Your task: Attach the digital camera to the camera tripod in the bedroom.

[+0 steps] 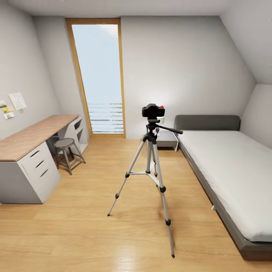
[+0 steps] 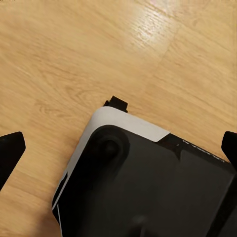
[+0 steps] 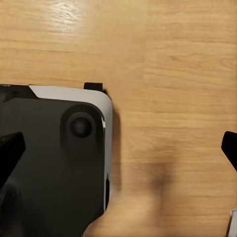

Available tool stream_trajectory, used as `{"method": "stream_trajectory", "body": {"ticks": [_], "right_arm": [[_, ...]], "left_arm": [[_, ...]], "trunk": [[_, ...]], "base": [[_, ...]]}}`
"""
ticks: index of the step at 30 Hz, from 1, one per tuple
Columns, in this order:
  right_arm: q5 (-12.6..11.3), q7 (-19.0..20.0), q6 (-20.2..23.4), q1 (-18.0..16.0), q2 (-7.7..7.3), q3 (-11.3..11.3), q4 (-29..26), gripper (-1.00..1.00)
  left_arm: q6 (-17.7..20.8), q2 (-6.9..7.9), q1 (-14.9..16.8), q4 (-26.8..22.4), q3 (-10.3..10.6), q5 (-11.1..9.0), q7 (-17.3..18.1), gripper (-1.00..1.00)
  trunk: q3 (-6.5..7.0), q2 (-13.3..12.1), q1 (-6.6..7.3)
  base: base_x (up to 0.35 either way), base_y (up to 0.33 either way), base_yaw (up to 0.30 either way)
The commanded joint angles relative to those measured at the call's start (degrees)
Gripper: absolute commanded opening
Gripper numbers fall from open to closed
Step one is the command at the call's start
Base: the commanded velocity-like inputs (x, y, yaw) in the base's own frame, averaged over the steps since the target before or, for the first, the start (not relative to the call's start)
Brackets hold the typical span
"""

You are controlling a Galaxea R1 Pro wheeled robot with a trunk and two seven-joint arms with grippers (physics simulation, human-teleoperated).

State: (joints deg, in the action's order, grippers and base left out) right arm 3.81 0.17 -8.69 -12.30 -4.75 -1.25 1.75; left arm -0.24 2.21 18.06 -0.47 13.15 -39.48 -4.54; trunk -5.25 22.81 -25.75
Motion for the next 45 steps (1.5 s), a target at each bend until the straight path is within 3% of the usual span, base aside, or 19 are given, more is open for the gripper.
{"method": "stream_trajectory", "body": {"ticks": [1,45], "right_arm": [[0.4,0.1,-0.3,-0.1,-0.01,-0.2,0.2,1.00],[0.7,0.8,-0.2,-0.1,-0.17,-0.1,0.2,1.00]], "left_arm": [[0.0,0.01,0.0,0.0,0.5,-0.4,-0.2,1.00],[0.0,0.08,0.0,-0.1,0.6,-0.2,-0.2,1.00]], "trunk": [[-0.03,0.1,-0.03],[4.00,0.1,-0.03]], "base": [[0.000,0.000,0.000],[0.000,0.000,0.000]]}}
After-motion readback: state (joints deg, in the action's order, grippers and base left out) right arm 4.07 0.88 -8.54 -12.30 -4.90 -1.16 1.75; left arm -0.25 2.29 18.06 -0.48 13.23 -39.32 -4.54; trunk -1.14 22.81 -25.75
